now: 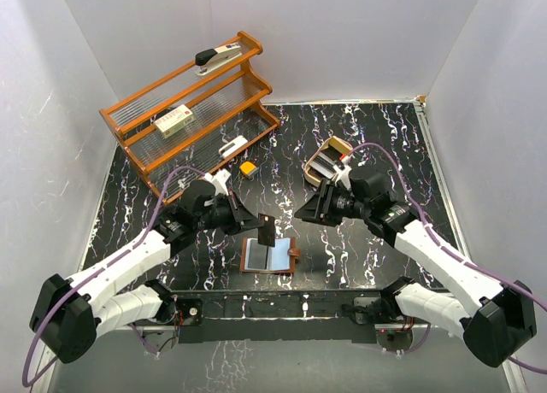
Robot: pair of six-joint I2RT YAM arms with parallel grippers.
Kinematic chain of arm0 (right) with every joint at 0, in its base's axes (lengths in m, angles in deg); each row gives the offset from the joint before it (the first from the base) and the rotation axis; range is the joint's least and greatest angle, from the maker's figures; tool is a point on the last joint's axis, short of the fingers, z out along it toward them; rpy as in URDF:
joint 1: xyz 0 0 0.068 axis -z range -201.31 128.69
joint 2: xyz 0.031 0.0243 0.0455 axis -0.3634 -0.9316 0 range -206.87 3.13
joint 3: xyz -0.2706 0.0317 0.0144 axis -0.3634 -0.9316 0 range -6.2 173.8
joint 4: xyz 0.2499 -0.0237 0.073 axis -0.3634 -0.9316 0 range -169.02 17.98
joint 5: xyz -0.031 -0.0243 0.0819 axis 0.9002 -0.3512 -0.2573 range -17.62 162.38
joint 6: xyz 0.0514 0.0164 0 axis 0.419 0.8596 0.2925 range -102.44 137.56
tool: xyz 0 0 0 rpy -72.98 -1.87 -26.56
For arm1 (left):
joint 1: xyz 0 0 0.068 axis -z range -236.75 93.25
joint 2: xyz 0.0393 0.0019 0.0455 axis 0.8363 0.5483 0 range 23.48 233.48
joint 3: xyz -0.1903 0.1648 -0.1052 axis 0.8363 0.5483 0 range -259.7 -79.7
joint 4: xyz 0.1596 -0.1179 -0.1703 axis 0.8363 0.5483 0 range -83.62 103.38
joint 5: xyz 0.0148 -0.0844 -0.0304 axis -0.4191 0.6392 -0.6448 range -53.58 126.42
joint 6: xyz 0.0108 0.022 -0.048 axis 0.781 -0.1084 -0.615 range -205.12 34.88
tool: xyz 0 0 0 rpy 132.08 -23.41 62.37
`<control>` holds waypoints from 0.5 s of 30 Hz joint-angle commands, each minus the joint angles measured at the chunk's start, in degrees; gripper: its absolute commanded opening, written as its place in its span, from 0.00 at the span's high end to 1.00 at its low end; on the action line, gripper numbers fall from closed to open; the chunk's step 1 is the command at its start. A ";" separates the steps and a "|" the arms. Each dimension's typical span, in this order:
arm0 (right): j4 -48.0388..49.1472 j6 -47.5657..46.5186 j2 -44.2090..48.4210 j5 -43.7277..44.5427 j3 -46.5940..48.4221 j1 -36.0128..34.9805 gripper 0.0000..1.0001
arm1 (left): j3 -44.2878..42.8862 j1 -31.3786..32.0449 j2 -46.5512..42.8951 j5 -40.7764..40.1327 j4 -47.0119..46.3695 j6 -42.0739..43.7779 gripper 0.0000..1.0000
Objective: Put the credit cards into the card holder
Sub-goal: Insert the credit card into the card holder.
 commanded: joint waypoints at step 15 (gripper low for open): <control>1.56 -1.30 -12.30 15.64 1.11 -16.82 0.68 | 5.13 -2.50 10.82 9.97 -2.97 7.00 1.00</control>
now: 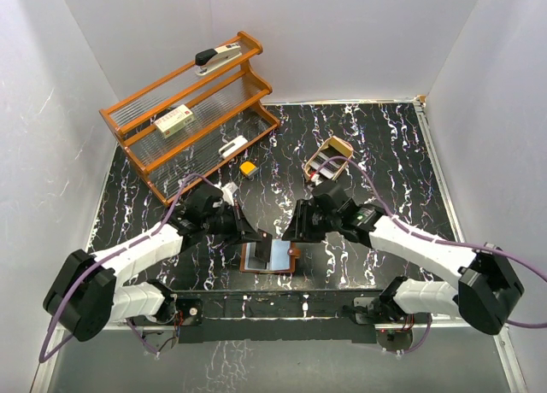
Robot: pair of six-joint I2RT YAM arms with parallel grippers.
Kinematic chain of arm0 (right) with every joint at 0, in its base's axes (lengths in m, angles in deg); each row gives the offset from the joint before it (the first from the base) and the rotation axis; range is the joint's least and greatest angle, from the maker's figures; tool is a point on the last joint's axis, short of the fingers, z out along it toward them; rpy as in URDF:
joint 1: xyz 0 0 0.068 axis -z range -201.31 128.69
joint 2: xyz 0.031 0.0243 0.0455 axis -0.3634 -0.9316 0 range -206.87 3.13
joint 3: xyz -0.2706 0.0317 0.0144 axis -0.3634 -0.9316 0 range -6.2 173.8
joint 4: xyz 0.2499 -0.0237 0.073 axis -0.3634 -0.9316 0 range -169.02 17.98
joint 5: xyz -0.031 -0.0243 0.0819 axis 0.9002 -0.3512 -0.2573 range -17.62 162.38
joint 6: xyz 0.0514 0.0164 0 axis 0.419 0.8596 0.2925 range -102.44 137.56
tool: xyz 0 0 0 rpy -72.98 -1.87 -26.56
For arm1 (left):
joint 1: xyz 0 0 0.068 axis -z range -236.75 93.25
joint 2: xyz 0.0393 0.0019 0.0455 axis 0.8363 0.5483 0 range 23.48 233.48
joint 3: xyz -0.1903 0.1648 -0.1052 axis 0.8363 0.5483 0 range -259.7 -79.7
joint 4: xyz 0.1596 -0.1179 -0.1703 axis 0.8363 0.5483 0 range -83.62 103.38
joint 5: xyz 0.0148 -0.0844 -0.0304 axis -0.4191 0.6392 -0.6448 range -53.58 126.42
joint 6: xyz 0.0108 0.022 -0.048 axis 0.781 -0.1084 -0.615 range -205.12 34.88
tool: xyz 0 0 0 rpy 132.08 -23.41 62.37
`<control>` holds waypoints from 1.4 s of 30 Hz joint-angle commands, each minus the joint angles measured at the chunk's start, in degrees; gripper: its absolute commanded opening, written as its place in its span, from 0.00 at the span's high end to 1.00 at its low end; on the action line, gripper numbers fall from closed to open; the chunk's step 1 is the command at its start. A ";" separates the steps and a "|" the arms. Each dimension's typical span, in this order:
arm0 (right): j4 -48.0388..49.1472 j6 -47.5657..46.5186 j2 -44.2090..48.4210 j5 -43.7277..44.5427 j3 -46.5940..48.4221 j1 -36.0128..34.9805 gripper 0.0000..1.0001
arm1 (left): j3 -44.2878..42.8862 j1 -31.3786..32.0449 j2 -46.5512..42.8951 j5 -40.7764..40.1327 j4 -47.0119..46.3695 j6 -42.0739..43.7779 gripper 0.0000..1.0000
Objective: Put the credit cards into the card holder
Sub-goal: Insert the credit card into the card holder.
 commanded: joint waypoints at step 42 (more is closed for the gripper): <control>2.30 -8.28 -15.10 13.22 -1.69 -7.07 0.80 | 5.35 -0.49 10.91 2.72 -10.58 3.96 1.00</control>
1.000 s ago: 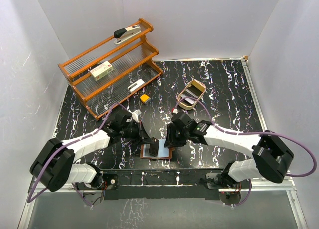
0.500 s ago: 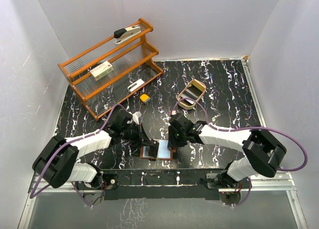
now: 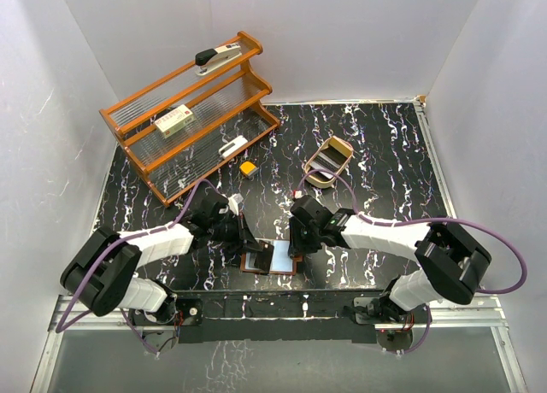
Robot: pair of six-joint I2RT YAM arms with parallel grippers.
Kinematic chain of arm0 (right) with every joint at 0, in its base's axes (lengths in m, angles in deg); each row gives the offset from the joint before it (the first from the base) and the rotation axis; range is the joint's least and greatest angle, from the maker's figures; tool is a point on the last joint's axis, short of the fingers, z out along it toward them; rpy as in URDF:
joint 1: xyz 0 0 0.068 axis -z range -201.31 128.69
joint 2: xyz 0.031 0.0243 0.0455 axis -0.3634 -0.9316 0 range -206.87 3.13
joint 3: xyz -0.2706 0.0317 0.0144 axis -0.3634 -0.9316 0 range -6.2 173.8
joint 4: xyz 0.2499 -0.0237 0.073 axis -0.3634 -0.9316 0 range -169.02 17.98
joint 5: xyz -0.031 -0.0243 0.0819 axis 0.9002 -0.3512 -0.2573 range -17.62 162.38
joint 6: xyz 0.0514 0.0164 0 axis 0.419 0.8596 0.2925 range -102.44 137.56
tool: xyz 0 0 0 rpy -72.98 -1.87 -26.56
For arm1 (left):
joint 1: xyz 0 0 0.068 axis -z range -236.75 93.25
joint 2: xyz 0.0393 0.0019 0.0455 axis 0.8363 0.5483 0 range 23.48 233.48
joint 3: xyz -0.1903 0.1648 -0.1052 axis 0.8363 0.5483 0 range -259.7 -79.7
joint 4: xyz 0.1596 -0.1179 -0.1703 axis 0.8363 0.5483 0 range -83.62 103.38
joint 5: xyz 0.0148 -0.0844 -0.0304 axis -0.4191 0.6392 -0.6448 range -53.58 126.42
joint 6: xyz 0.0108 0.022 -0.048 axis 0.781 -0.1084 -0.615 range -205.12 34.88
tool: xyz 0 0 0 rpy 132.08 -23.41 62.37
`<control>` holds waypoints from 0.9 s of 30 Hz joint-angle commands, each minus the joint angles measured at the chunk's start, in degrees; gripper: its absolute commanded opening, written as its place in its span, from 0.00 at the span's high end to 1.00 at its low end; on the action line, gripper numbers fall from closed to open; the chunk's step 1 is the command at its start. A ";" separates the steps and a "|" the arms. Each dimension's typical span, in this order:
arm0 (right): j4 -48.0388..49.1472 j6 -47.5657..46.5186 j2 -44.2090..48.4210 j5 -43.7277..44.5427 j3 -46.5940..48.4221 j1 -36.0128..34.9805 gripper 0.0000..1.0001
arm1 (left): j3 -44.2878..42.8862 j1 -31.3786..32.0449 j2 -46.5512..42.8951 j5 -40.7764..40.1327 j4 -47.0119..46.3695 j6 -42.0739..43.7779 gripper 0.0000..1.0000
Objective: Put the credit cards into the card holder
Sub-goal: Insert the credit card into the card holder.
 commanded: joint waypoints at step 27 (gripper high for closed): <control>2.20 -0.13 1.47 2.43 -2.36 -0.23 0.81 | 3.53 0.69 5.14 -5.27 -11.47 -3.20 1.00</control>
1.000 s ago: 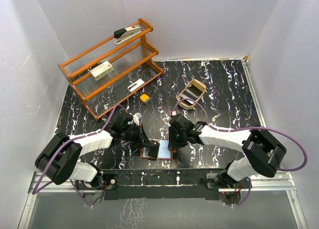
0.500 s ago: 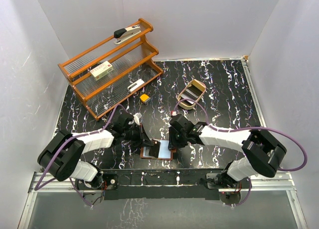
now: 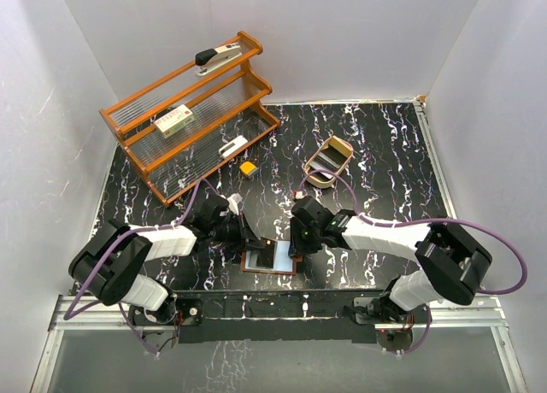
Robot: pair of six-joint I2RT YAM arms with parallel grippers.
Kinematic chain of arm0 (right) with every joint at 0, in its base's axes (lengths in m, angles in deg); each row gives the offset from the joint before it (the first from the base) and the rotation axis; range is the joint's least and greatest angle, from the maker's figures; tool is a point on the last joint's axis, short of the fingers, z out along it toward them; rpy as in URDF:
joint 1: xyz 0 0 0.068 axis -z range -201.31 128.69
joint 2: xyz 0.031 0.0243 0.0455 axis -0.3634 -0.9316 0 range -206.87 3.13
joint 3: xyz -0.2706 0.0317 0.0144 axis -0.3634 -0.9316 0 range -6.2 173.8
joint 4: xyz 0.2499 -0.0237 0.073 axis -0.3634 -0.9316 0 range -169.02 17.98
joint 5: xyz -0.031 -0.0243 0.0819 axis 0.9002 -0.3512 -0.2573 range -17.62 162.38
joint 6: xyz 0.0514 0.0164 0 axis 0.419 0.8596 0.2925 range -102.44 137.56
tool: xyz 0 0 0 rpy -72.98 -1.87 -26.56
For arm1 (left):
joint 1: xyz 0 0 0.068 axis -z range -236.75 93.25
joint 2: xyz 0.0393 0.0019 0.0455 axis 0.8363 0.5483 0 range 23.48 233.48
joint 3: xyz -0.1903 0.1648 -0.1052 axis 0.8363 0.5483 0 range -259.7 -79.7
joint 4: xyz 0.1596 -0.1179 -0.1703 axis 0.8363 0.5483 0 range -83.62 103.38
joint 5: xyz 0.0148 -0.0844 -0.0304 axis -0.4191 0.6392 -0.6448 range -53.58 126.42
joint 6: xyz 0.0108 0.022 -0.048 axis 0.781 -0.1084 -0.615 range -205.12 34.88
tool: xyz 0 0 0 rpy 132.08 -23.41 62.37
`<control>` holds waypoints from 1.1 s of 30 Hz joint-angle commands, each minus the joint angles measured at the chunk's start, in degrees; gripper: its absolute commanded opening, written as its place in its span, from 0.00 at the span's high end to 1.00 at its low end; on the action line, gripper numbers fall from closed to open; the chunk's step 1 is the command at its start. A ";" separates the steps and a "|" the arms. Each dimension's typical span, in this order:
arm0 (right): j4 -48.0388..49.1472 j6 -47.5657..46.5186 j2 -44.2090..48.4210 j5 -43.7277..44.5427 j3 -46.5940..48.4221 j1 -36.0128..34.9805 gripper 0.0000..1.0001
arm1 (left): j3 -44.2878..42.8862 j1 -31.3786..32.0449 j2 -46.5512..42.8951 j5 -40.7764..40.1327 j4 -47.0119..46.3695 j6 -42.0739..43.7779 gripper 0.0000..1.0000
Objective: Put the credit cards into the card holder
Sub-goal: Insert the credit card into the card holder.
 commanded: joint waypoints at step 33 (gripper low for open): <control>3.25 2.18 5.36 -1.54 -0.92 -0.23 0.75 | -3.37 2.98 -9.03 -10.28 13.99 -0.48 0.50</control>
